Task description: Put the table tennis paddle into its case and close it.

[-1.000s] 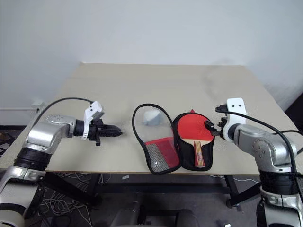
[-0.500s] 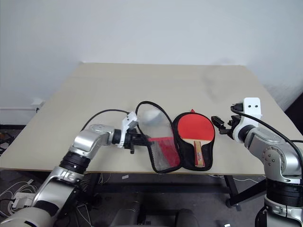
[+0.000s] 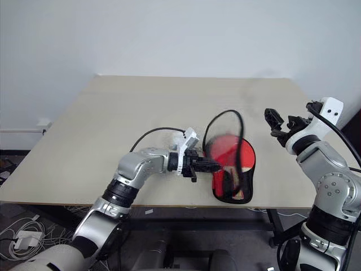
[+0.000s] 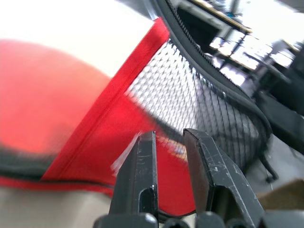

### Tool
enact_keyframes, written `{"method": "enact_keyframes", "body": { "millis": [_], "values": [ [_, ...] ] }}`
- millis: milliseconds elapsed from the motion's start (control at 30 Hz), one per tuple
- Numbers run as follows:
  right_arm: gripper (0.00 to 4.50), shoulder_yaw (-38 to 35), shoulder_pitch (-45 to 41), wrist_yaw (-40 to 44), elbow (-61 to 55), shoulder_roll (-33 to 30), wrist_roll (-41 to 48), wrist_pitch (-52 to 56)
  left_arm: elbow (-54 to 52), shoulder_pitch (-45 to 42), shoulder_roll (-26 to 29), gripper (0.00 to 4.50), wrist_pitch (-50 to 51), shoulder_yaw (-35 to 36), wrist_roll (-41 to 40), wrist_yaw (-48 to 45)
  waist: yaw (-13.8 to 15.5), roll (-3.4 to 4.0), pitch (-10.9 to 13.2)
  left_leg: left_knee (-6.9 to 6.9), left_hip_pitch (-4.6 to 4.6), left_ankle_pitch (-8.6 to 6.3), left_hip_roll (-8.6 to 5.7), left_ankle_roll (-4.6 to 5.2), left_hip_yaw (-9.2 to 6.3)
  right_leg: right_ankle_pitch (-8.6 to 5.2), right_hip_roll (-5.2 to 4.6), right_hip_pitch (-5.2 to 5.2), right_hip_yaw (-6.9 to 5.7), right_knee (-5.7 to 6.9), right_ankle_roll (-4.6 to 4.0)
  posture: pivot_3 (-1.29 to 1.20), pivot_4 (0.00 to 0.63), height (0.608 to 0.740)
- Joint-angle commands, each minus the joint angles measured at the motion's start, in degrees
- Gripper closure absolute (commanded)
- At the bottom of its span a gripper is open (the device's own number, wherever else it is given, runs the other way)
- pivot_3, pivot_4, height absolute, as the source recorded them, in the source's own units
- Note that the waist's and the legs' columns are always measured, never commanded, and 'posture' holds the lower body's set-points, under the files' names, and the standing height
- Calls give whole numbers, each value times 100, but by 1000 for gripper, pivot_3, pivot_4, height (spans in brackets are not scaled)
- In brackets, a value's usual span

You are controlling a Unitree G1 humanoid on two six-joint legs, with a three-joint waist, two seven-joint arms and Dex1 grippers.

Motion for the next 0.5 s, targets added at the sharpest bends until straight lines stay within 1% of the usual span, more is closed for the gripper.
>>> {"method": "enact_keyframes", "body": {
  "millis": [33,133,233,267,300,400,500],
  "values": [
    [0,23,-56,-139,-111,-14,-91,-141,-135,-244,-4,3581,166,315,-214,135,-3,1,0,-1,0,0,0,0,0,0,0,-1,0,0,0,0,0,715],
    [0,162,23,-179,-21,5,-276,-199,-264,-216,121,3009,610,711,-539,200,-11,2,-1,-2,0,-1,0,-1,0,1,0,-2,0,0,-2,0,0,715],
    [0,222,55,-172,19,35,-360,-248,-151,-318,94,2001,1224,1207,-832,566,-20,3,0,-3,0,0,0,-1,0,1,0,-2,0,1,-2,0,0,715],
    [0,248,62,-170,31,43,-387,-260,-121,-335,67,1576,1388,1326,-879,709,-20,3,0,-2,0,0,0,-1,-1,1,0,-1,0,1,-2,0,0,715],
    [0,273,66,-160,41,54,-412,-274,-72,-343,31,1245,1599,1416,-917,855,-15,3,0,-2,0,0,0,-1,-1,1,0,-1,0,0,-1,0,0,715],
    [0,337,40,-138,99,75,-466,-312,160,-375,-244,1245,2014,1690,-898,1429,5,2,0,0,0,0,-4,0,-3,1,-1,4,-1,-1,-1,0,0,715],
    [0,432,3,-153,196,60,-561,-369,633,-580,-636,1245,2387,2081,-976,1899,4,0,1,3,-1,1,-7,1,-4,1,-3,4,-1,-1,0,0,0,715]
  ]
}}
